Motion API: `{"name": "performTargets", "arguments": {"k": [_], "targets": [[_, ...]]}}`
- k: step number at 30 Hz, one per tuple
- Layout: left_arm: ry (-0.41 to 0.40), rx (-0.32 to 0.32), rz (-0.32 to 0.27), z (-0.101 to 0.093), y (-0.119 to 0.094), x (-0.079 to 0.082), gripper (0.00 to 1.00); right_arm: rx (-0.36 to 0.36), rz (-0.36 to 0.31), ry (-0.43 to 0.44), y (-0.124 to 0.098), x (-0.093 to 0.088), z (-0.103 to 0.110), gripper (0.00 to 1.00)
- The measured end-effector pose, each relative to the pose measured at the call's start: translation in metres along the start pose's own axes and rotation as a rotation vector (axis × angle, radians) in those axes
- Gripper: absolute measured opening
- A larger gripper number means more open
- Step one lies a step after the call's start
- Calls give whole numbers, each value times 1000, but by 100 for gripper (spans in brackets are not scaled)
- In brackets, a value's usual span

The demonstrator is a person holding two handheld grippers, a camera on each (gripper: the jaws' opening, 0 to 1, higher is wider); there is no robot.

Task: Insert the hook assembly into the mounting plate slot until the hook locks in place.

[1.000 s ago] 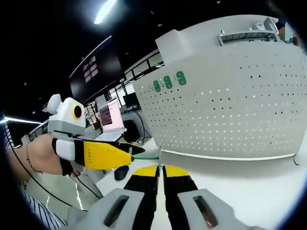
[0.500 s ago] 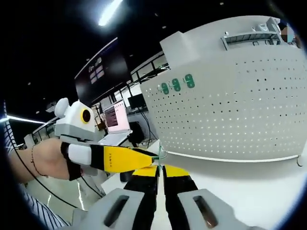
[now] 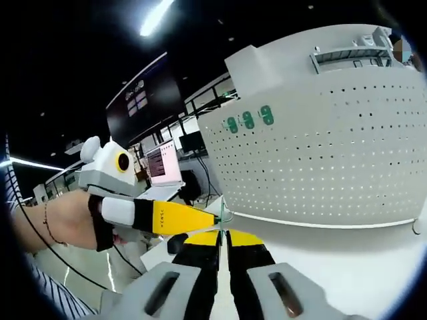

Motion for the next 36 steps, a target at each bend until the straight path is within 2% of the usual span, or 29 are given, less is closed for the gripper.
{"name": "performTargets", "arguments": {"k": [19,29,32,34,36], "targets": [[-25,-10,-3,-6,-1,-1,5,2,-9,-6,0,2,3,0],[-15,1,9,-5,-3,-4,3,5,1,-8,-1,-2,5,1],[-15,9,19,-5,-4,-4,2,3,5,-33,-1,-3,6,1],[-50,27,43,-5,-6,-4,2,15,5,-8,-1,-3,8,1],[-27,26,39,-7,-7,-2,2,14,-1,-11,-1,-2,8,1]]}}
Point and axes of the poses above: the point that each gripper's makers call its tool centre point, and the gripper's own axes: y roughly forward along the fingers, z roughly to its left, x roughly out of its top, the point moved 3 cm from there along -y, roughly backward along the fingers, and after that the axes turned 1 degree about x, right-handed, at the moved point
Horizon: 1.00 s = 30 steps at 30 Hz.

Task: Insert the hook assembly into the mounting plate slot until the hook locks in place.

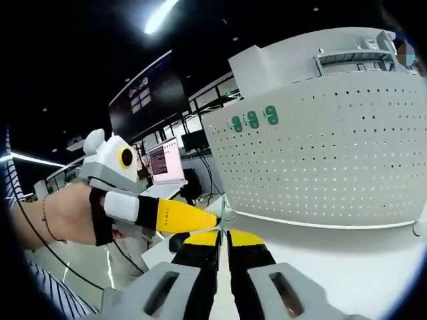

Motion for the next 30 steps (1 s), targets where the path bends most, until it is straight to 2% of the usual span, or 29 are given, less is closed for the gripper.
{"name": "performTargets", "arguments": {"k": [5,8,12,14,16,19,25,30], "targets": [[-9,3,11,0,1,-1,1,-2,12,7,0,1,-1,2],[-2,33,0,3,-1,1,1,0,29,26,-2,4,-3,5],[73,84,-21,10,-2,10,1,-15,50,12,-6,11,-9,13],[105,107,-29,12,-4,15,1,-44,59,-17,-7,11,-14,19],[158,138,-29,18,-5,19,1,-56,93,-53,-10,8,-18,19],[239,178,-51,19,-9,28,1,-73,108,-63,-13,5,-25,20],[294,228,-94,24,-17,45,1,-140,128,-57,-23,-4,-41,33],[337,279,-137,31,-25,60,1,-164,140,-59,-31,-9,-50,36]]}}
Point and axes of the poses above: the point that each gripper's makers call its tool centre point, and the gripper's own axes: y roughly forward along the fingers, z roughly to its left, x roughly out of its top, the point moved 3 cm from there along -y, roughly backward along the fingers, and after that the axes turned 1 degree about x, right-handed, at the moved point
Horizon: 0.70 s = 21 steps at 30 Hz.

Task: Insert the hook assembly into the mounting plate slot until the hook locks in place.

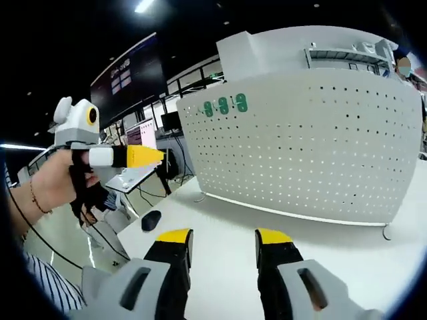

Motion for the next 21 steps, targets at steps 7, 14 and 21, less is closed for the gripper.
{"name": "performTargets", "arguments": {"k": [7,14,21], "targets": [[26,52,-45,15,-2,12,1,-12,20,84,-7,-11,-10,40],[78,130,-100,37,0,27,1,-24,25,108,-19,-26,-16,39],[135,211,-173,53,2,37,1,-77,57,129,-30,-44,-31,38]]}}
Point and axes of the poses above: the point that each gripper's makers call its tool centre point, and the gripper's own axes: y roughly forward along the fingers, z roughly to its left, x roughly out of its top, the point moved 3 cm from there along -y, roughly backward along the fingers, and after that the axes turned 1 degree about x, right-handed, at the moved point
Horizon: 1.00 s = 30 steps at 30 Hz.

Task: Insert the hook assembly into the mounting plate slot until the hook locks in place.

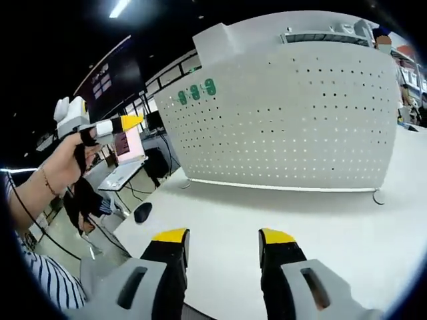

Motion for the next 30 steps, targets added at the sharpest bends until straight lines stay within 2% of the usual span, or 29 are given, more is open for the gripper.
{"name": "performTargets", "arguments": {"k": [8,13,20,30], "targets": [[0,35,-32,14,13,9,2,-52,35,-10,-7,-13,-17,38],[29,88,-43,29,16,11,2,-31,66,29,-7,-22,-17,37],[45,123,-76,43,25,20,2,-29,89,60,-10,-34,-20,37],[83,171,-131,58,37,32,2,-35,142,46,-14,-45,-25,37]]}}
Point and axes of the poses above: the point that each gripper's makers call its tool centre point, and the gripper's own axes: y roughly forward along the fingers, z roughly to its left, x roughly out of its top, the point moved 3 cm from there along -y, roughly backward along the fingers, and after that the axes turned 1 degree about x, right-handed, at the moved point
